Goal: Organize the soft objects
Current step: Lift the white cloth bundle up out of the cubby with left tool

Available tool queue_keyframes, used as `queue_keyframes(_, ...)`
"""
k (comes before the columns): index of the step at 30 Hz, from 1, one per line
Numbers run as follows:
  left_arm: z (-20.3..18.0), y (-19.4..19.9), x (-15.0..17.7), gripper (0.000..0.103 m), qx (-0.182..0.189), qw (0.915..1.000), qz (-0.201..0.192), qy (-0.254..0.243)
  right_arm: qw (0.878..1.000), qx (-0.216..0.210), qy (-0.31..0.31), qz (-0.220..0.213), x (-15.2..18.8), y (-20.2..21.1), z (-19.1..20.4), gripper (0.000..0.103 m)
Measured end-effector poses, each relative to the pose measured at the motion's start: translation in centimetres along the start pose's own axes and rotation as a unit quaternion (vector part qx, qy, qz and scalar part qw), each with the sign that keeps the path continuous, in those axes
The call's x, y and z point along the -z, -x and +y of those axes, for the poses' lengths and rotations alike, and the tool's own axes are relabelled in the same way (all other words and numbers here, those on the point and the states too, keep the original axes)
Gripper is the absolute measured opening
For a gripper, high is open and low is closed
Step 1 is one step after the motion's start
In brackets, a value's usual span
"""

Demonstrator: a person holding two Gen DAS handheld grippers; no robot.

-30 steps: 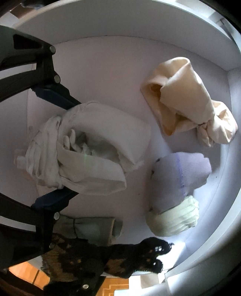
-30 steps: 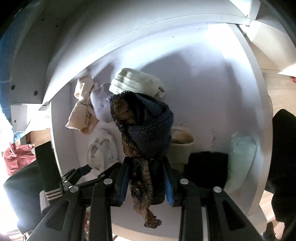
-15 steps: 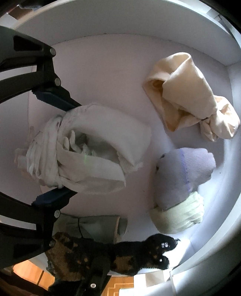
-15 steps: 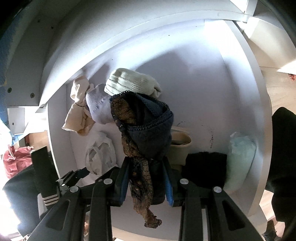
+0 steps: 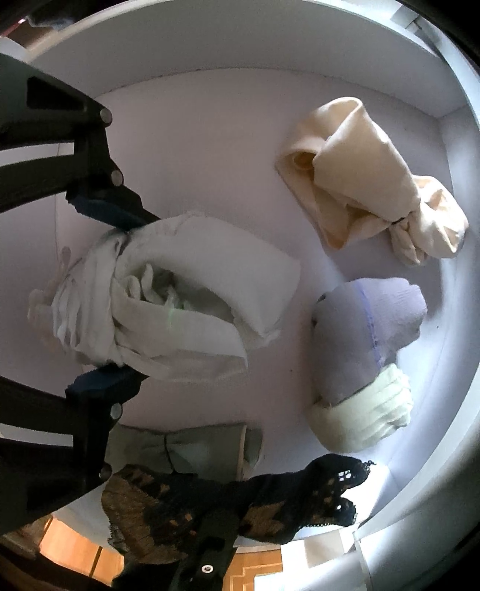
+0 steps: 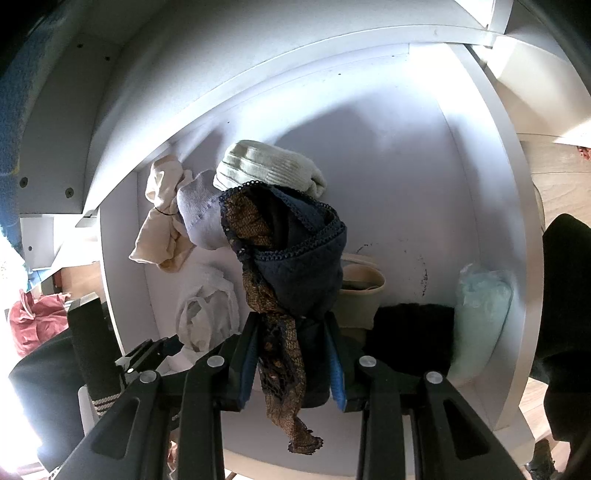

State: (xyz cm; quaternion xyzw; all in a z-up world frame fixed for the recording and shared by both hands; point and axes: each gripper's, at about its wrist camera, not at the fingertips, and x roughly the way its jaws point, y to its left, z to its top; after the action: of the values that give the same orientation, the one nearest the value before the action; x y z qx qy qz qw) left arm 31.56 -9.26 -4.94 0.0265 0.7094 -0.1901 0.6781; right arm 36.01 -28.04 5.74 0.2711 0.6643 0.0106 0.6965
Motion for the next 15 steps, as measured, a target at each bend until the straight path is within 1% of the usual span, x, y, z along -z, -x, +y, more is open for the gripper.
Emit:
queue_keyframes(4,0.3,0.8,-0.1,0.062,0.003,0.9999,-0.013,0.003,1.000,0.001,-0.002,-0.003,0.0,0.3,-0.1,0.032)
queue_keyframes(15,1.1,4.1,0.2,0.062,0.024,0.9984,-0.048,0.019,1.000,-0.001,-0.008,-0.005,0.0,0.4,-0.2,0.032)
